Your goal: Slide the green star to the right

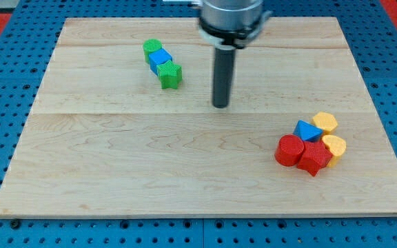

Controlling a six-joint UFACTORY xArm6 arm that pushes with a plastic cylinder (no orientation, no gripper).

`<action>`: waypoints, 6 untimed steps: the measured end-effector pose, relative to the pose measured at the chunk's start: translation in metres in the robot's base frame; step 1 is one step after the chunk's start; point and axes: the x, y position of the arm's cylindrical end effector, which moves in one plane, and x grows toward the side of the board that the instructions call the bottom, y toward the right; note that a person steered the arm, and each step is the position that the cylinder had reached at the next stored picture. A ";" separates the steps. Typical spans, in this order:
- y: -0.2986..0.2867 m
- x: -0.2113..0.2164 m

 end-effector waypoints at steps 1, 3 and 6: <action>-0.067 -0.003; -0.144 -0.036; -0.120 -0.058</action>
